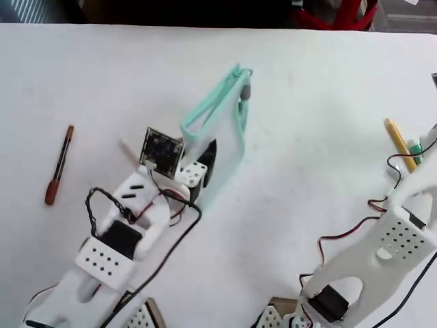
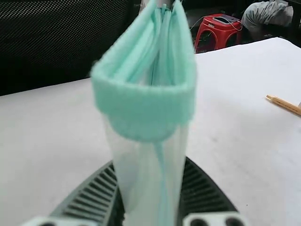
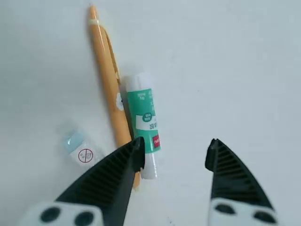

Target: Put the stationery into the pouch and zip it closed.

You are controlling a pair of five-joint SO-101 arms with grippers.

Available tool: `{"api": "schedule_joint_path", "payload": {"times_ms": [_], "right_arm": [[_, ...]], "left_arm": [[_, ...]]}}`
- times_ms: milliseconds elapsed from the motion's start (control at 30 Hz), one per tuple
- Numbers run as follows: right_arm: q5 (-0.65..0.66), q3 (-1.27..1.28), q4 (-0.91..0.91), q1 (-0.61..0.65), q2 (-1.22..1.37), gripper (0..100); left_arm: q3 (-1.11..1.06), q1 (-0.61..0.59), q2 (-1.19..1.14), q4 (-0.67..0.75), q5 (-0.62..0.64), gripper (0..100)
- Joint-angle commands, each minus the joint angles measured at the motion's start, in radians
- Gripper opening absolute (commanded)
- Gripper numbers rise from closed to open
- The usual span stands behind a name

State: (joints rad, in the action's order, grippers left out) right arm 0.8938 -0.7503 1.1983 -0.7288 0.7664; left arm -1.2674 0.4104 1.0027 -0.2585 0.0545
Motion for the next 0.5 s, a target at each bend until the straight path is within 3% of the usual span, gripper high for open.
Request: {"api": "schedule_joint_path", "payload": {"times_ms": [0,333,467], "right_arm": [[0.012,-0.089,-0.03,-0.01,0.056,20.5],[0.012,-0.319,-0.028,-0.004,0.354,19.7],[0.012,-0.433,-0.028,-0.002,0.476,10.0]], "left_arm": [[-0.009,-0.002,-0.002,0.011,-0.008,9],[-0.011,-0.007,-0.002,0.006,-0.008,9],[-0.011,-0.008,-0.002,0.006,-0.008,9]]}}
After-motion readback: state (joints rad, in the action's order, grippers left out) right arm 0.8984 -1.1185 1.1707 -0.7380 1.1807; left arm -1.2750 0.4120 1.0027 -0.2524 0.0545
